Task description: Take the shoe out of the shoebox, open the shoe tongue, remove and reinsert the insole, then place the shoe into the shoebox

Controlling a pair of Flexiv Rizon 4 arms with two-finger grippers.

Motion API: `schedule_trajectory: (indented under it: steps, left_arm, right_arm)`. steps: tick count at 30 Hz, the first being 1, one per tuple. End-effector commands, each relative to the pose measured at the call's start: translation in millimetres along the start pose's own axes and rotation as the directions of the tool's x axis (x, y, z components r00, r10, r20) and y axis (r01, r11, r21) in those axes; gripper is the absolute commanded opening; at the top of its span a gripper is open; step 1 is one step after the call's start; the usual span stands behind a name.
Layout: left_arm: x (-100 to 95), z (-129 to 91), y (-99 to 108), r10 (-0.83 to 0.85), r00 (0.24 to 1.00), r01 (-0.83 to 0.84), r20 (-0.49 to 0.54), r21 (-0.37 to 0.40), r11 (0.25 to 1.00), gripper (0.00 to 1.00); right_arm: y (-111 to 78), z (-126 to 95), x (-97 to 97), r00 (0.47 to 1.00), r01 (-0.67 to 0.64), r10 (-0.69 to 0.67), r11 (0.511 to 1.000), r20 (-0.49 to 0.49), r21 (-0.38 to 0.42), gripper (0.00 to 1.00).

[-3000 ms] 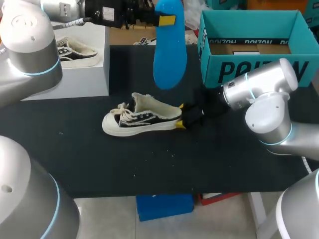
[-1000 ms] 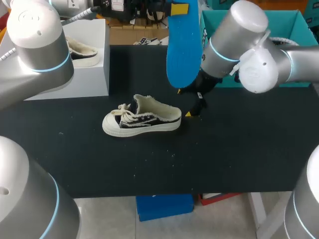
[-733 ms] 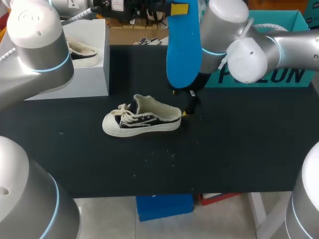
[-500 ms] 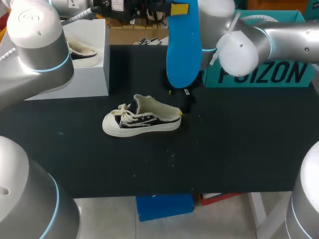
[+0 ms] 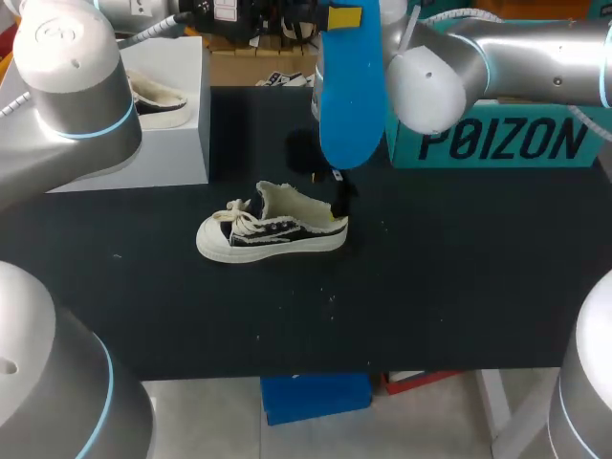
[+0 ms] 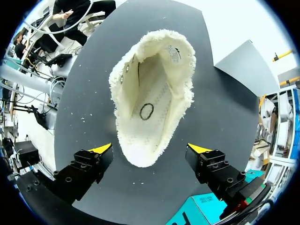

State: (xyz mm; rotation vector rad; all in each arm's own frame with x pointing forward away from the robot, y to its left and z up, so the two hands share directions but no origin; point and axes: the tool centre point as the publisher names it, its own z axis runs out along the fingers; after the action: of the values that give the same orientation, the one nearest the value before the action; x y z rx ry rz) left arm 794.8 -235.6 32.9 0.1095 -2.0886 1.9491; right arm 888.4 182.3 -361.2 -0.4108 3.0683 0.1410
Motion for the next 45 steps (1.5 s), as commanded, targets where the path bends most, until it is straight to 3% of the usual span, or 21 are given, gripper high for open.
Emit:
schedule_trajectory:
  steps: [1,14,19,25,36,45]
  left_arm:
    - [0.4,1.2,0.3,0.0,1.0,0.0,0.004,-0.001,1.0,0.0]
    - [0.4,1.2,0.3,0.0,1.0,0.0,0.004,-0.001,1.0,0.0]
    - [0.4,1.2,0.3,0.0,1.0,0.0,0.004,-0.001,1.0,0.0]
    - [0.4,1.2,0.3,0.0,1.0,0.0,0.004,-0.001,1.0,0.0]
    - [0.4,1.2,0.3,0.0,1.0,0.0,0.004,-0.001,1.0,0.0]
    - [0.4,1.2,0.3,0.0,1.0,0.0,0.004,-0.001,1.0,0.0]
  right_arm:
    - [6.6,1.1,-1.9,1.0,-0.002,0.002,0.999,-0.006,0.04,1.0]
    - [8.4,2.7,-1.4,1.0,-0.002,0.003,1.0,-0.014,0.03,1.0]
    - [2.4,2.4,-0.3,1.0,-0.012,0.011,0.999,-0.026,-0.048,1.0]
    - [4.1,1.0,4.1,0.999,-0.01,0.001,0.979,-0.047,-0.206,1.0]
    - [-0.5,8.4,8.6,0.993,-0.114,0.112,0.864,-0.033,-0.49,1.0]
    - [-10.0,19.0,9.6,0.981,-0.174,0.194,0.777,-0.032,-0.605,1.0]
